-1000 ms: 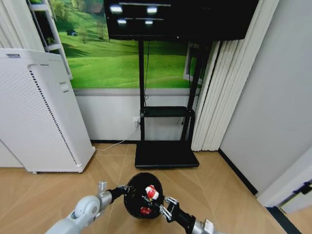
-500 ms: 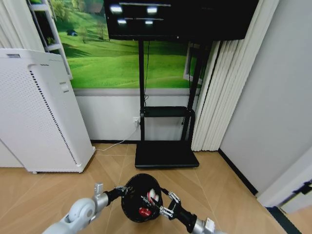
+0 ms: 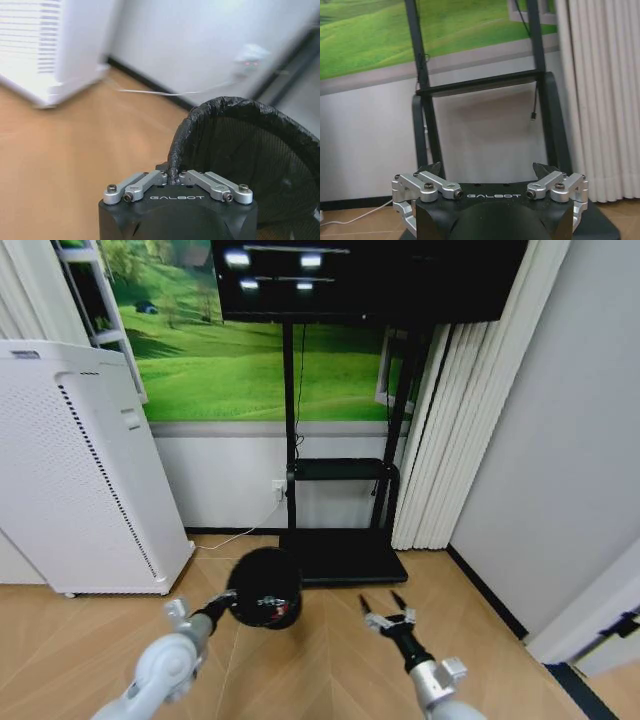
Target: Pick up the trash bin and place the garbage on the floor into it.
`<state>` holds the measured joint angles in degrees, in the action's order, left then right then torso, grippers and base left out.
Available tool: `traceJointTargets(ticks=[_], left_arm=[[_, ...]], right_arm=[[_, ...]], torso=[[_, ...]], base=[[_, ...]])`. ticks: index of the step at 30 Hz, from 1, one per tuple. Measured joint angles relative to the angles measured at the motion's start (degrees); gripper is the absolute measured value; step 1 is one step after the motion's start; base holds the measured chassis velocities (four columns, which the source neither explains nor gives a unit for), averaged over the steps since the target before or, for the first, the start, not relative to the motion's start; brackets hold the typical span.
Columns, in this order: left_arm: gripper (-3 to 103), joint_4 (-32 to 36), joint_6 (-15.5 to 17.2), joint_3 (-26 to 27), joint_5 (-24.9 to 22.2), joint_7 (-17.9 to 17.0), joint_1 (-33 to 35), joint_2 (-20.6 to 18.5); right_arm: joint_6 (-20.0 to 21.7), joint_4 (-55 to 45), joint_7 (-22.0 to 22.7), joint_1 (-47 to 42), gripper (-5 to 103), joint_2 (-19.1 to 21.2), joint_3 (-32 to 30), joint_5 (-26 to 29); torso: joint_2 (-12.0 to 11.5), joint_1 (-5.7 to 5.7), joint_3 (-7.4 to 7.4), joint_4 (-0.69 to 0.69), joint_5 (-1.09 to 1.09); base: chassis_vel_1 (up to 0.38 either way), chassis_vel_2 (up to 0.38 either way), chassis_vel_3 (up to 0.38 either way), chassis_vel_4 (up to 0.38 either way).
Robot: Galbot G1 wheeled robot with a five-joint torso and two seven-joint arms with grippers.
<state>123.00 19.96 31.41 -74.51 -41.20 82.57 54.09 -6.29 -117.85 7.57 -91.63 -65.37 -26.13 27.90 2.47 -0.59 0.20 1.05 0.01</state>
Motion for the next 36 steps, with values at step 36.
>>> traceJointTargets(ticks=[36], left_arm=[[3, -6.59, 4.61, 44.73, 0.65, 21.64, 36.63, 15.36]], right_arm=[[-0.49, 2.46, 5.38, 0.94, 100, -6.14, -7.13, 0.69]], torso=[[0.00, -0.01, 0.00, -0.01, -0.03]], base=[[0.074, 0.062, -0.072, -0.074]])
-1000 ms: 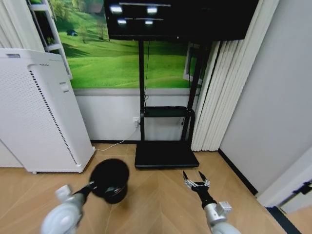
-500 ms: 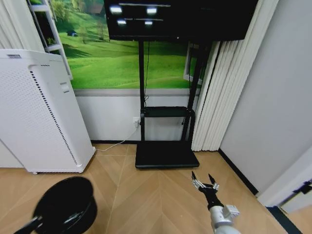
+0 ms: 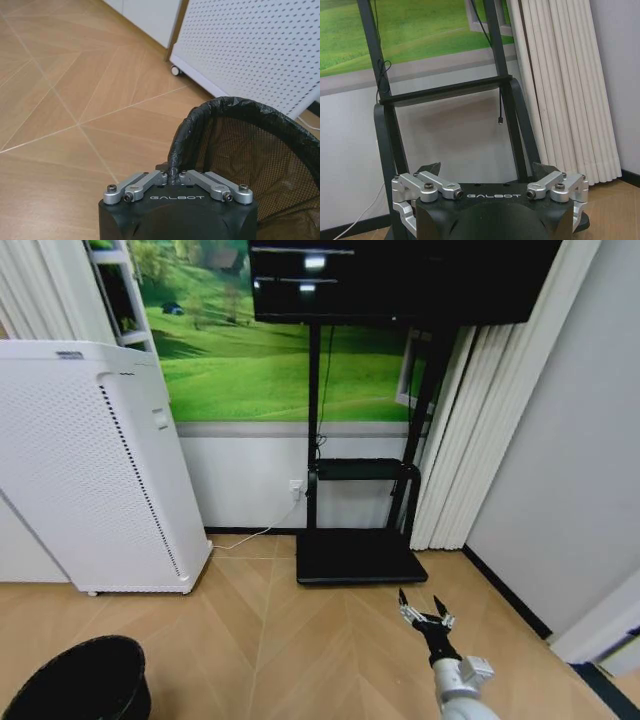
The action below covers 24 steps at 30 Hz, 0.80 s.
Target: Pick up the trash bin and place the garbage on the floor into it.
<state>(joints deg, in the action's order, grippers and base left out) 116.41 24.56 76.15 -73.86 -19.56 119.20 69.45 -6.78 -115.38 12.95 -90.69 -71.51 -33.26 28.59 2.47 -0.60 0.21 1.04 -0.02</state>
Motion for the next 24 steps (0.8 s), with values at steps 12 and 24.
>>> traceJointTargets(ticks=[12, 24], left_arm=[[3, -11.14, -5.70, -3.07, 7.45, 4.04, -0.59, -0.02], [3, -14.72, -5.82, -5.46, 9.95, 5.63, -5.02, -1.68]], right_arm=[[-0.07, 0.68, 0.60, 0.02, 100, 0.76, -0.25, 0.05], [-0.39, 0.61, 0.38, -0.39, 100, 0.34, 0.46, -0.10]], torso=[[0.00, 0.00, -0.01, 0.01, 0.01], [0.00, 0.00, 0.00, 0.02, 0.00]], base=[[-0.038, -0.018, 0.031, 0.026], [0.000, 0.000, 0.000, 0.000]])
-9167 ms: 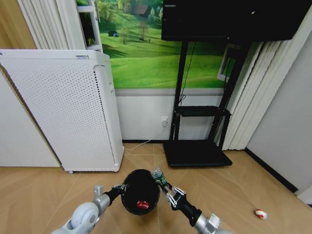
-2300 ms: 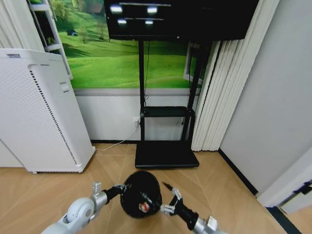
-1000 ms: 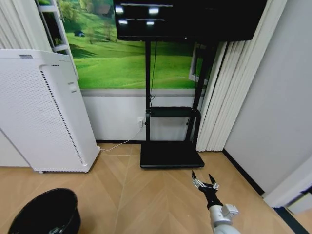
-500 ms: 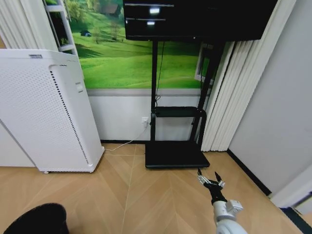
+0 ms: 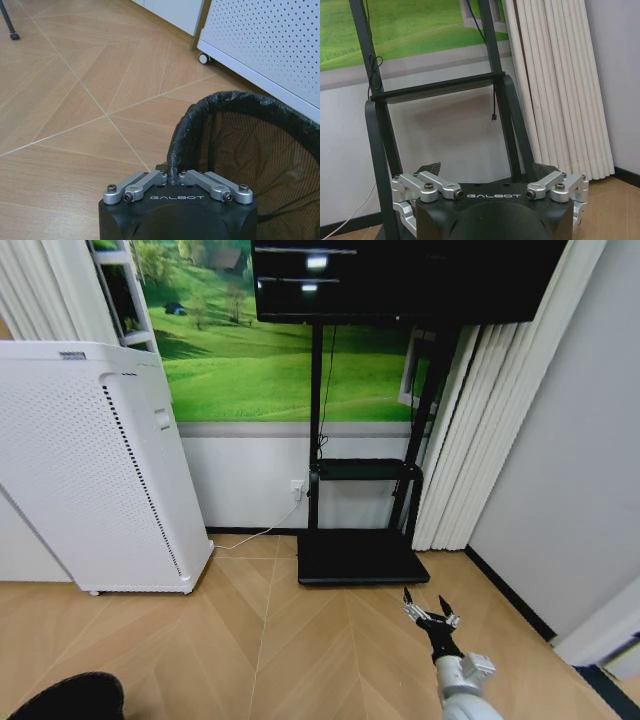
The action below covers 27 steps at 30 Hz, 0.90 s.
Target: Pick up the trash bin and place the garbage on the floor into it.
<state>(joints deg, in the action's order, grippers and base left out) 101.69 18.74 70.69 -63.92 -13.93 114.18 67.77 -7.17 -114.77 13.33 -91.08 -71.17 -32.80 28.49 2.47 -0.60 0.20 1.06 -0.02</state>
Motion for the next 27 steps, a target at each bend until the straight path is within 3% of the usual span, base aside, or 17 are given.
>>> traceJointTargets(ticks=[9, 12, 27], left_arm=[[3, 1.35, -0.19, -4.84, 3.38, 0.01, -0.70, 2.87], [3, 2.62, -0.19, -5.23, 3.40, -0.24, -0.04, 3.78], [3, 4.00, -0.49, -1.36, 0.09, -2.38, 2.95, 3.97]], right_arm=[[-0.16, 0.26, -0.09, -0.25, 100, -0.10, 0.84, -0.48], [-0.04, 0.60, -0.09, -0.22, 100, -0.02, 0.94, -0.77], [0.13, 1.61, -0.13, 0.66, 100, 0.03, 1.03, -0.79]], torso=[[0.01, 0.00, -0.01, 0.00, -0.10], [0.01, 0.00, -0.01, 0.01, -0.01], [-0.01, 0.00, 0.01, -0.01, 0.07]], base=[[0.000, 0.000, 0.000, 0.000], [0.000, 0.000, 0.000, 0.000], [0.000, 0.000, 0.000, 0.000]])
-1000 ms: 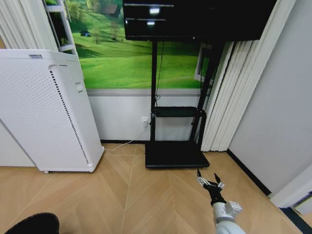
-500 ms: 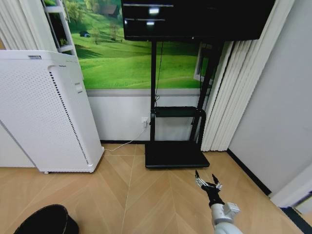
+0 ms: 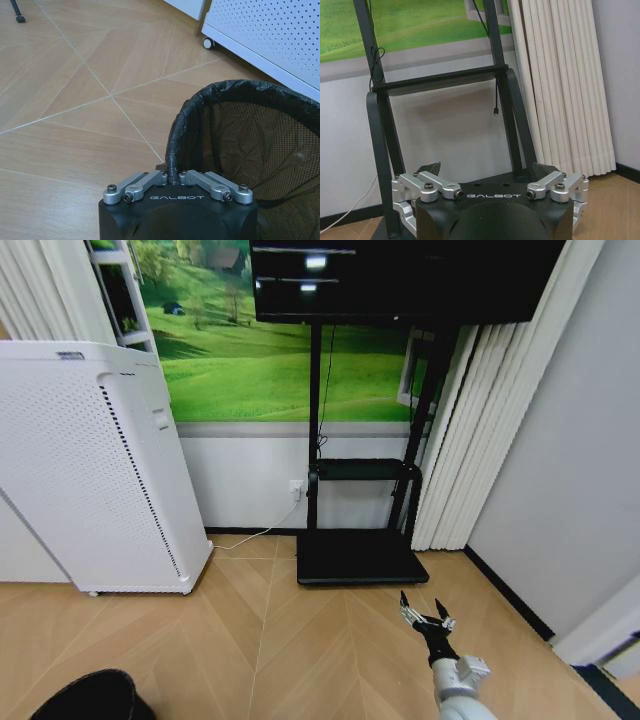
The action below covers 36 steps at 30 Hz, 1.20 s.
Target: Pick up the trash bin and place the garbage on the floor into it.
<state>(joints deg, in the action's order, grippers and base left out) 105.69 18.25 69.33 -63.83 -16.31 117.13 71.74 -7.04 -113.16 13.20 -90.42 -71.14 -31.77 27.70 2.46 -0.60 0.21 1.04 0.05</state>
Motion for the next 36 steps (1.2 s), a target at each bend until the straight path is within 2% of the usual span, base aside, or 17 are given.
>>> traceJointTargets(ticks=[9, 14, 15, 17, 18, 21, 23, 24, 25, 27, 28, 31, 32, 33, 34, 35, 36], left_arm=[[2, -1.03, -0.08, 0.20, 0.06, -1.59, -0.91, -0.33], [23, -2.14, -1.10, 0.32, 4.48, -0.73, -1.94, -0.82], [23, -2.14, -1.10, 0.32, 4.48, -0.73, -1.94, -0.82], [34, -2.41, -1.91, 0.57, 5.50, 0.13, -2.36, -1.10], [34, -2.41, -1.91, 0.57, 5.50, 0.13, -2.36, -1.10], [50, -1.49, -2.65, 1.86, 6.95, 1.45, -2.02, -1.17], [56, -0.94, -2.98, 2.35, 7.38, 2.01, -1.71, -1.18], [61, 0.26, -4.65, 3.66, 10.07, 4.51, -1.10, -1.16], [61, 0.26, -4.65, 3.66, 10.07, 4.51, -1.10, -1.16], [72, 1.75, -7.52, 5.64, 15.74, 9.11, -0.59, -1.14], [72, 1.75, -7.52, 5.64, 15.74, 9.11, -0.59, -1.14], [78, 3.77, -10.41, 7.40, 19.00, 12.79, -0.43, -1.44], [88, 5.41, -12.48, 8.27, 19.72, 15.14, -0.45, -1.65], [88, 6.70, -14.42, 8.78, 20.19, 17.02, -0.72, -1.82], [88, 6.70, -14.42, 8.78, 20.19, 17.02, -0.72, -1.82], [98, 9.48, -18.32, 9.08, 22.12, 20.61, -1.59, -2.24], [99, 11.99, -19.52, 8.75, 24.68, 22.39, -2.42, -2.66]], right_arm=[[-0.18, 0.12, -0.11, -0.64, 100, -0.44, -0.03, -0.03], [0.93, 0.10, -0.55, -1.34, 100, -0.25, -0.73, -1.95], [0.93, 0.10, -0.55, -1.34, 100, -0.25, -0.73, -1.95], [1.87, -0.27, -0.53, -2.14, 100, -0.49, -0.89, -2.54], [1.87, -0.27, -0.53, -2.14, 100, -0.49, -0.89, -2.54], [2.01, -0.31, -0.54, -2.52, 100, -0.56, -1.12, -2.95], [2.01, -0.31, -0.53, -2.52, 100, -0.54, -1.22, -2.95], [2.01, -0.31, -0.53, -2.52, 100, -0.44, -1.47, -2.90], [2.01, -0.31, -0.53, -2.52, 100, -0.44, -1.47, -2.90], [2.01, -0.31, -0.52, -2.56, 100, -0.36, -1.65, -2.91], [2.01, -0.31, -0.52, -2.56, 100, -0.36, -1.65, -2.91], [2.00, -0.54, -0.49, -3.02, 100, -0.46, -1.85, -3.26], [1.99, -1.21, -0.47, -3.72, 100, -0.61, -2.23, -3.90], [2.00, -1.86, -0.27, -4.45, 100, -0.76, -2.70, -4.83], [2.00, -1.86, -0.27, -4.45, 100, -0.76, -2.70, -4.83], [1.89, -3.15, 0.01, -6.25, 100, -1.19, -3.85, -7.53], [1.46, -4.65, -0.14, -8.44, 100, -1.81, -5.00, -9.88]], torso=[[0.00, 0.00, 0.00, 0.01, -0.04], [0.00, 0.00, -0.01, 0.01, -0.04], [0.00, 0.00, -0.01, 0.01, -0.04], [0.00, 0.00, -0.01, 0.01, -0.04], [0.00, 0.00, -0.01, 0.01, -0.04], [0.00, 0.00, -0.01, 0.02, -0.03], [0.00, 0.00, -0.01, 0.01, -0.04], [0.00, 0.00, -0.01, 0.00, -0.05], [0.00, 0.00, -0.01, 0.00, -0.05], [0.00, 0.00, -0.01, 0.00, -0.05], [0.00, 0.00, -0.01, 0.00, -0.05], [0.00, 0.00, -0.01, 0.00, -0.05], [0.00, 0.00, -0.01, -0.01, -0.06], [0.00, 0.00, -0.01, 0.00, -0.06], [0.00, 0.00, -0.01, 0.00, -0.06], [0.00, 0.00, -0.01, 0.01, -0.06], [0.00, 0.00, -0.01, 0.01, -0.07]], base=[[0.000, 0.000, 0.000, 0.000], [0.000, 0.000, 0.000, 0.000], [0.000, 0.000, 0.000, 0.000], [0.000, 0.000, 0.000, 0.000], [0.000, 0.000, 0.000, 0.000], [0.000, 0.000, 0.000, 0.000], [0.000, 0.000, 0.000, 0.000], [0.000, 0.000, 0.000, 0.000], [0.000, 0.000, 0.000, 0.000], [0.000, 0.000, 0.000, 0.000], [0.000, 0.000, 0.000, 0.000], [0.000, 0.000, 0.000, 0.000], [0.000, 0.000, 0.000, 0.000], [0.000, 0.000, 0.000, 0.000], [0.000, 0.000, 0.000, 0.000], [0.000, 0.000, 0.000, 0.000], [0.000, 0.000, 0.000, 0.000]])
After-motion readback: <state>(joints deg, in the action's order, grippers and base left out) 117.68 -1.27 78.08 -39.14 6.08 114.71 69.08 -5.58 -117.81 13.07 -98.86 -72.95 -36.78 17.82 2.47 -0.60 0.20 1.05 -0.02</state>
